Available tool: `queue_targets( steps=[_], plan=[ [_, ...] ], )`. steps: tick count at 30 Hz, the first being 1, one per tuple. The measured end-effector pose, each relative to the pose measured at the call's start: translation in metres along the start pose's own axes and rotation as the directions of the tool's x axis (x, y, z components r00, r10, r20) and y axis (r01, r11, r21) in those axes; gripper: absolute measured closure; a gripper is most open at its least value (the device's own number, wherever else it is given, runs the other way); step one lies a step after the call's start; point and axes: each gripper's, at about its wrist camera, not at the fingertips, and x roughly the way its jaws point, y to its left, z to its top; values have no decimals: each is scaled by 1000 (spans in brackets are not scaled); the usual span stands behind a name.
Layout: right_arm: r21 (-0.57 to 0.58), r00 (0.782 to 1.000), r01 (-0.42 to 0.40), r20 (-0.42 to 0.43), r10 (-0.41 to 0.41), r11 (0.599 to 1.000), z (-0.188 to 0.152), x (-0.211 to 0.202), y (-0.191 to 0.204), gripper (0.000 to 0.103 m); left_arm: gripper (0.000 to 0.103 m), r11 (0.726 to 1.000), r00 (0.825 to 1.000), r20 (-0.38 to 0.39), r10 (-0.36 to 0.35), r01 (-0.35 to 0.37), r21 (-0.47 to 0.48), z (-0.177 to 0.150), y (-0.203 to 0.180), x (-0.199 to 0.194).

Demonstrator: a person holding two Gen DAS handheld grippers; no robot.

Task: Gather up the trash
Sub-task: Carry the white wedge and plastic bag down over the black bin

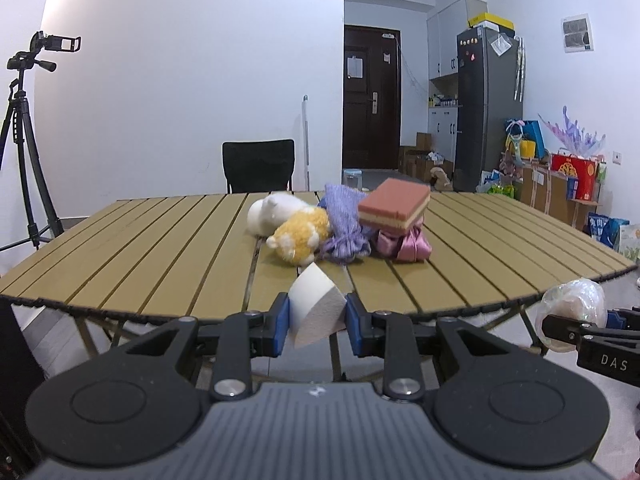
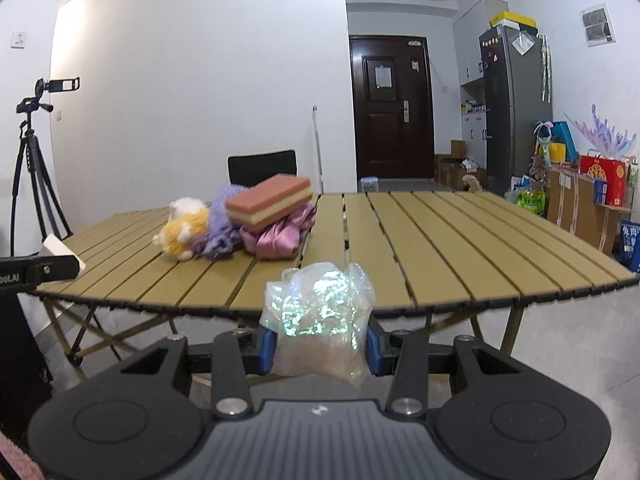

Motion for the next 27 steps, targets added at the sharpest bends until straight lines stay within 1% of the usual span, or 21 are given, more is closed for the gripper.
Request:
queue_targets(
  steps=[9, 15, 22, 25, 27],
  plan=[
    [5, 996, -11, -88, 11, 1000, -36, -14, 12, 62, 73, 1000, 998, -61, 4, -3, 18, -28, 6, -15],
    [-10, 988, -9, -152, 7, 1000, -57, -11, 19, 62, 73, 1000, 992, -129, 11, -7, 31, -53, 9, -16],
    [-15, 974, 10, -228, -13, 1000, -84, -2, 16, 62, 73, 998, 973, -229, 37, -25, 57, -78, 11, -1],
    [-14, 967, 21, -255, -23, 1000, -94, 5, 14, 62, 73, 998, 962, -270, 44, -29, 58, -88, 14, 8],
    [-24, 962, 31, -271, -36, 999, -100, 10, 13, 62, 73, 998, 949, -312, 49, -35, 53, -96, 16, 15]
  ],
)
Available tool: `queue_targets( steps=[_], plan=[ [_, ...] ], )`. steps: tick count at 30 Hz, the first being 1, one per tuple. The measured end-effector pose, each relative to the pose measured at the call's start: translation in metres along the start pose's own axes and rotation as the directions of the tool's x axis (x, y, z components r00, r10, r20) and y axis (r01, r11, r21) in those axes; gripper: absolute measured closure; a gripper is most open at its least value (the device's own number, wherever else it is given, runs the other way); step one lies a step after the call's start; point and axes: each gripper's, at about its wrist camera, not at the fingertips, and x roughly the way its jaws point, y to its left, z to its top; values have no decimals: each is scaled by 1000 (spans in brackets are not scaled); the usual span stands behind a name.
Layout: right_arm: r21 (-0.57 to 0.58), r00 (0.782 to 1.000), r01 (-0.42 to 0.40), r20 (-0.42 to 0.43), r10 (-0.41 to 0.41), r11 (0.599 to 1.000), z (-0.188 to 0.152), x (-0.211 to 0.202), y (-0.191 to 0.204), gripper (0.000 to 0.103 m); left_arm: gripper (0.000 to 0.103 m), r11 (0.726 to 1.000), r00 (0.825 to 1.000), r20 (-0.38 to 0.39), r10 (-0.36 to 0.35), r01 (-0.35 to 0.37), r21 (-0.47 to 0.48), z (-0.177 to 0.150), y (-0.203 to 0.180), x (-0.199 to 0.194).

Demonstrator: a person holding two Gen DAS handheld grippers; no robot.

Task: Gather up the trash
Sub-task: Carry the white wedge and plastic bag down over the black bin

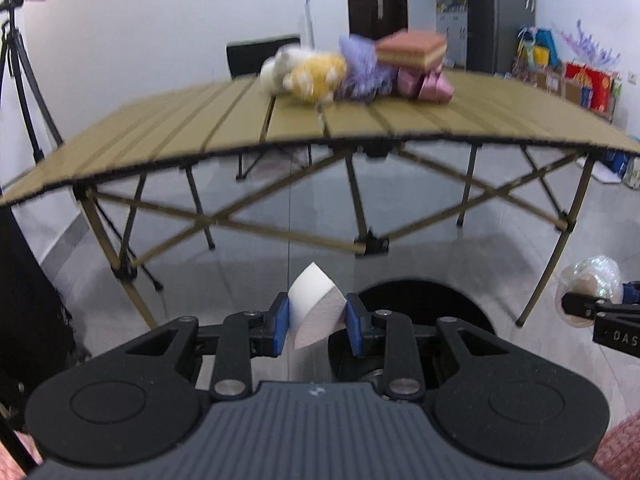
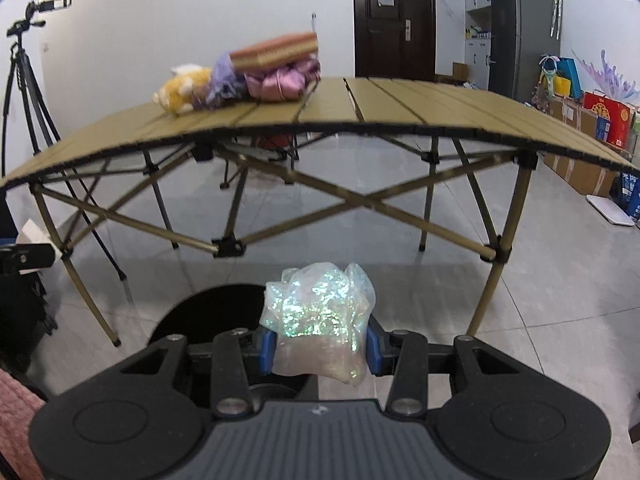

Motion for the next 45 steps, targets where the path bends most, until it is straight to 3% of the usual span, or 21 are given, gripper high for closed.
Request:
queue_targets(
  steps=[7, 18, 31, 45],
  plan=[
    [-2, 998, 32, -62, -32, 999, -12, 21, -6, 62, 73, 999, 988, -156, -17, 10, -51, -14, 11, 38],
    [27, 988, 84, -133, -80, 996, -18, 46, -20, 62, 73, 998, 950, -310, -28, 9, -62, -21, 5, 83],
    [78, 973, 140, -194, -123, 987, -23, 70, -43, 62, 73, 997, 911, -409, -61, 38, -63, -18, -25, 122],
    [130, 962, 172, -235, -138, 976, -32, 87, -68, 62, 73, 996, 879, -468, -89, 78, -42, -15, -67, 153]
  ],
)
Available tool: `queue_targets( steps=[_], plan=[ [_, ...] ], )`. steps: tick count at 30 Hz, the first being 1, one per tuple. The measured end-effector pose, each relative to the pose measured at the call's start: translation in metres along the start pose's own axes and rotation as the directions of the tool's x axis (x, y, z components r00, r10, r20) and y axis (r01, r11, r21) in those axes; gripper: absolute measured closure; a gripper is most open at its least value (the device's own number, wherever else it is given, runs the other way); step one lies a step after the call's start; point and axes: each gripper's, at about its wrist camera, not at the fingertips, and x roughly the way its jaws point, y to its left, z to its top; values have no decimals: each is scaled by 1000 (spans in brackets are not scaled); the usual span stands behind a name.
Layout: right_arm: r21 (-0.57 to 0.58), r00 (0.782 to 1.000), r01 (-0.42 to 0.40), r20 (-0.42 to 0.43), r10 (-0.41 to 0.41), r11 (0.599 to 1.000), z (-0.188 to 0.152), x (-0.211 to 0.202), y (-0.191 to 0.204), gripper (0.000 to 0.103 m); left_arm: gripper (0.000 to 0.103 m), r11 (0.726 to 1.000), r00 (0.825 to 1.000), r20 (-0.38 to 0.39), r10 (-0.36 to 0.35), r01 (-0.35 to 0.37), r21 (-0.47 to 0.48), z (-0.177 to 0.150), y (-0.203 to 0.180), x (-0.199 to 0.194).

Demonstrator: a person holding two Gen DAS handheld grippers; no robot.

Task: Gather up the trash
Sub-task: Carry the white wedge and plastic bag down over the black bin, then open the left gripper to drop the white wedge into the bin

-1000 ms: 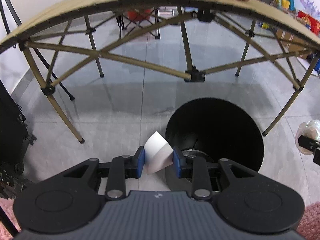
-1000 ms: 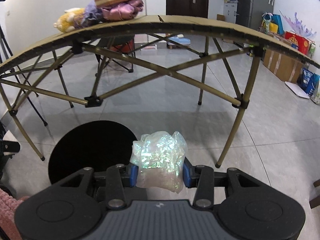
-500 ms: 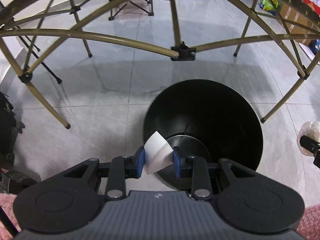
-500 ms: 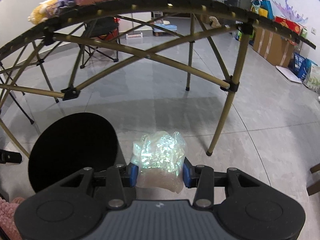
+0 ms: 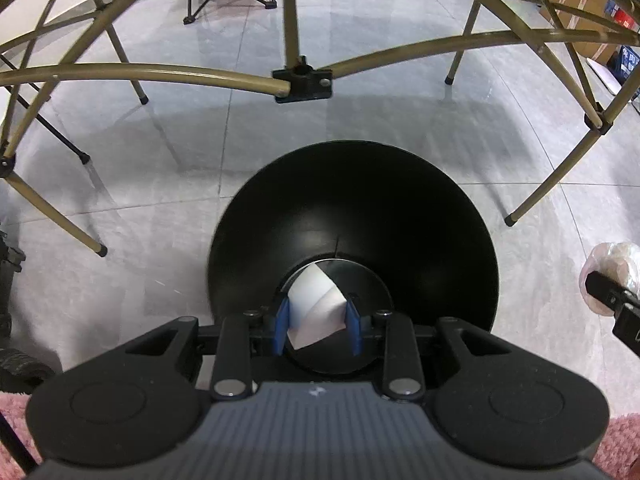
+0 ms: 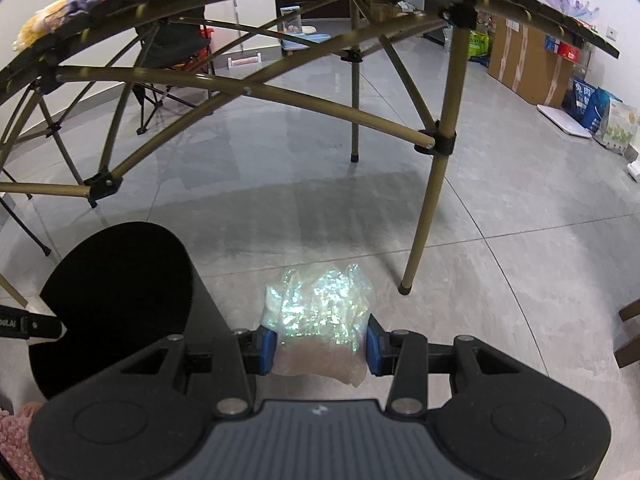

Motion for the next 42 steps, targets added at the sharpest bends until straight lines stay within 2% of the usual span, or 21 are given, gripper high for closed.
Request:
queue_targets(
  steps=[15, 20, 23, 26, 28, 31, 36, 42],
  plan=[
    [35, 999, 26, -37, -25, 999, -4, 14, -18, 62, 73, 999, 999, -36, -41, 41, 7, 12, -28, 14],
    [36, 999, 27, -45, -25, 999, -6, 15, -20, 62, 69, 999, 998, -40, -48, 48, 4, 12, -34, 15],
    [36, 999, 25, -45, -24, 999, -6, 15, -21, 62, 63, 999, 998, -40, -45, 45, 1, 12, -34, 15],
    [36, 999, 24, -46, -22, 999, -7, 15, -21, 62, 46, 999, 999, -38, -35, 36, 0, 12, -34, 15],
    [33, 999, 23, -46, -22, 999, -8, 15, -21, 62, 22, 1000, 999, -34, -23, 23, -8, 13, -33, 15],
    [29, 999, 22, -44, -21, 999, -8, 14, -20, 62, 1, 1000, 999, -37, 5, -6, -26, 14, -31, 15],
    [27, 999, 21, -44, -19, 999, -8, 13, -20, 62, 0, 998, 997, -83, -1, -4, -62, 15, -24, 19],
    [21, 999, 14, -43, -13, 1000, -9, 10, -18, 62, 0, 999, 997, -75, 0, -3, -52, 14, -26, 16]
  ],
)
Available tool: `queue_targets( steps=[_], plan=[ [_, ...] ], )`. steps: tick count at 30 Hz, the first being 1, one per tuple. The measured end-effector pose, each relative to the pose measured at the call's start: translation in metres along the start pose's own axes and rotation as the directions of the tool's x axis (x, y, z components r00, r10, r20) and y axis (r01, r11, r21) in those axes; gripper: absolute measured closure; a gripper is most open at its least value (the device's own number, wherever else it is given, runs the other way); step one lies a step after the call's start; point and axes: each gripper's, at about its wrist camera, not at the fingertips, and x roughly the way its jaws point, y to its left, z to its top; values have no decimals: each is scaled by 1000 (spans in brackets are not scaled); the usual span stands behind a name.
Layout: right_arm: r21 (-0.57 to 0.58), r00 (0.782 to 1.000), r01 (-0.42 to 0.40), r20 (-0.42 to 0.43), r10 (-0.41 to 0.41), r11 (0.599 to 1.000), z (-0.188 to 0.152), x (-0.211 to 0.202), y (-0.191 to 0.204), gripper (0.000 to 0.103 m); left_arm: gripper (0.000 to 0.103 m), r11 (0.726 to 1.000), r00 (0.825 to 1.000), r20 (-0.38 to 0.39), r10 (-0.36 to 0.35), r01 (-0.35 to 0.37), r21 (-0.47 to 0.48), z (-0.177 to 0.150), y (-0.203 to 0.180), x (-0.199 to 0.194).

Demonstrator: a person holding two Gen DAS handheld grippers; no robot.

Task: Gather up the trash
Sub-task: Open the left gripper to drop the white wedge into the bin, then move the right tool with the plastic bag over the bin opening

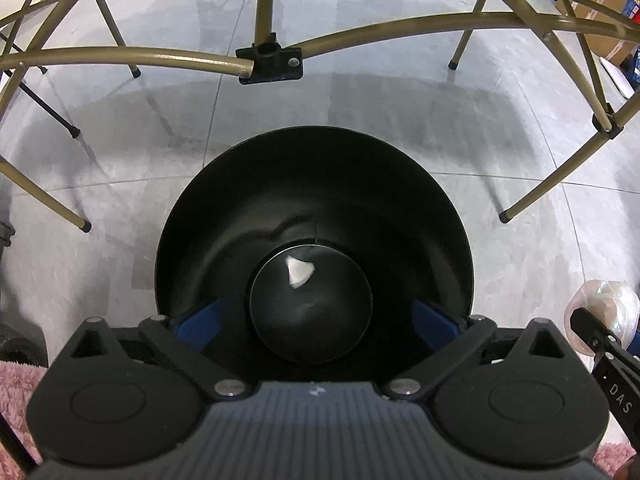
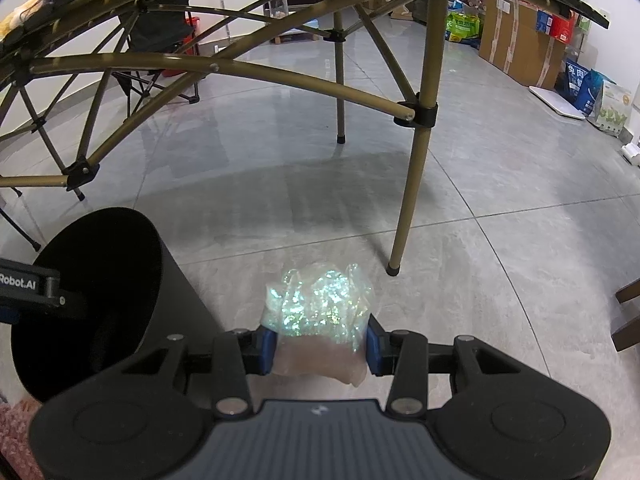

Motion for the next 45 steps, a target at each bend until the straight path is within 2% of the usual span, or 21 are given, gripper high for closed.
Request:
queue_targets(
  steps=[17, 32, 45],
  plan=[
    [-40, 999, -33, -2, 33, 999, 4, -9, 21, 61, 0, 1000, 998, 56, 16, -15, -11, -5, 15, -14],
    [-84, 997, -73, 15, 74, 994, 13, -25, 58, 61, 0, 998, 990, 132, 46, -39, -50, -14, 54, -36],
    [-153, 993, -111, 23, 116, 982, 16, -35, 98, 61, 0, 995, 984, 171, 48, -31, -100, -23, 85, -49]
  ],
)
